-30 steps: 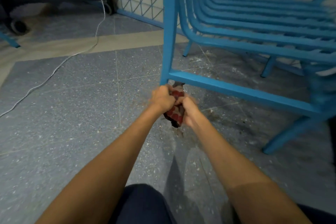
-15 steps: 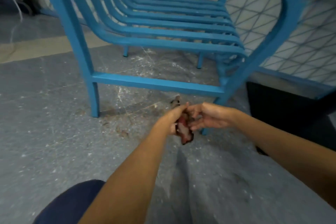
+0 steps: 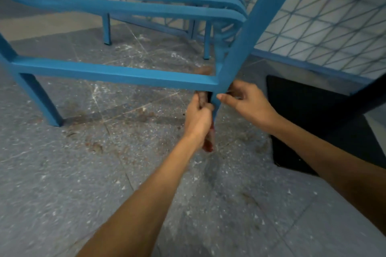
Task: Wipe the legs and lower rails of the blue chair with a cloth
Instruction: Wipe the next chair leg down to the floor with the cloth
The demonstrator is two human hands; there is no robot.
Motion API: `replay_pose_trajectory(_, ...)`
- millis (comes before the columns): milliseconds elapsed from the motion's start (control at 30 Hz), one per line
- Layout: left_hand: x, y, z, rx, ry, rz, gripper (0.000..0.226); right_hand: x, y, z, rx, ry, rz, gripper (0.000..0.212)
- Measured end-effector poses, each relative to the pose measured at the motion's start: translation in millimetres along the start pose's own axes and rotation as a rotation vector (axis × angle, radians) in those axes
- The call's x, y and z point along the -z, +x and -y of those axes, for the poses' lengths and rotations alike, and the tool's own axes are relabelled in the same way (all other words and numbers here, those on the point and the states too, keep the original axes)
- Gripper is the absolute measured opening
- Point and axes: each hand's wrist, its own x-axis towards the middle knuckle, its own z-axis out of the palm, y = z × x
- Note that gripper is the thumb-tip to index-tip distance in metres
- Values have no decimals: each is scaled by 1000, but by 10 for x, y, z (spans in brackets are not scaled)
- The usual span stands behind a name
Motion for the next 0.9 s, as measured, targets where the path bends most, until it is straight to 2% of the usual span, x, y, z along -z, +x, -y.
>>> replay_pose_trajectory(133,-294,-70,313,-273,-42,-100,61,-29,-18,-56,69,54,-41,30)
replay_pose_trajectory(267,-316,-10,647,-338,-15,-149,64,-18,-5,-82,92,76,-37,29)
replay_pose_trajectory(400,-232,60,1024,-182,57,-109,56,-27,-5,-88,102,104,-42,26)
replay_pose_trajectory(533,-40,207,1328,162,211,91,51,-23,12,-128,96,132,-19,27)
replay_pose_trajectory(600,18,310,1298,207,266,152,51,-17,21,-145,104,140,-8,28)
replay_pose_trajectory(733,123,373,825,98,234,214,52,-20,39,-159,109,147,-11,30)
replay_pose_trajectory(900,39,202,339,-156,78,94,55,-56,34,-166,104,167,-47,32)
